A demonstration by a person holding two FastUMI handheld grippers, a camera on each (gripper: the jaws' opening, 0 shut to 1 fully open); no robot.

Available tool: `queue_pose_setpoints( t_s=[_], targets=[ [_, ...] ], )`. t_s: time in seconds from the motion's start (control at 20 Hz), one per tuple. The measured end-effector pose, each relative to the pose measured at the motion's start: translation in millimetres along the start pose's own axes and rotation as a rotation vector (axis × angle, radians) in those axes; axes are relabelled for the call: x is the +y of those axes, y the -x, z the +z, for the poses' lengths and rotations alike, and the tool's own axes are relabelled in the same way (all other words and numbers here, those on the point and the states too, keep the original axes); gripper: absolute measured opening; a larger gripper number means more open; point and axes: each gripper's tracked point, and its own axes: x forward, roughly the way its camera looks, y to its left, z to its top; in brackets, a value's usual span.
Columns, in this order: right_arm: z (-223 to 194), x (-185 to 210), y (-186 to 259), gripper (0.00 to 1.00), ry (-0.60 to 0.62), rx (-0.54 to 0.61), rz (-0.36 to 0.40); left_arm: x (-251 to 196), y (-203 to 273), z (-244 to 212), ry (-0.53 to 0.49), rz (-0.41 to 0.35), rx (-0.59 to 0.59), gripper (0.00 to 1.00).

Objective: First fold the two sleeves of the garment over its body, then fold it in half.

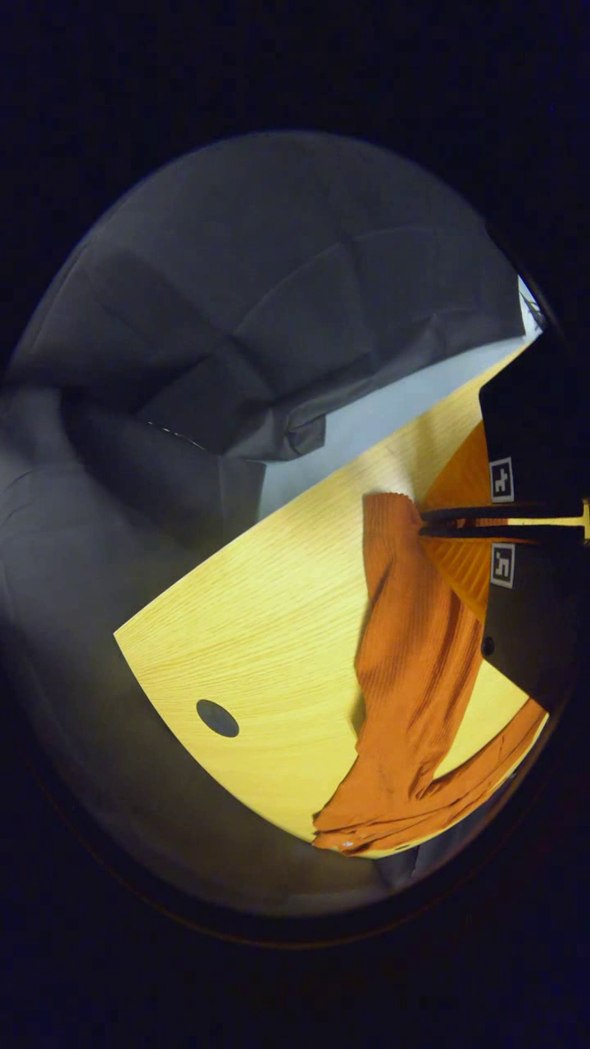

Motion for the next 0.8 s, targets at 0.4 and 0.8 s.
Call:
queue_pose_setpoints(
  t_s=[0.4,0.8],
  targets=[
    [8.2,19.6,57.0,0.02,0.046,-0.105,-0.011,1.4,-16.9,10.6,-0.021,-0.066,-0.056,0.99],
    [16.4,149.0,148.0,0.03,0.173,-0.22,0.084,14.7,-28.3,19.8,-0.076,-0.151,-0.141,0.99]
  ],
)
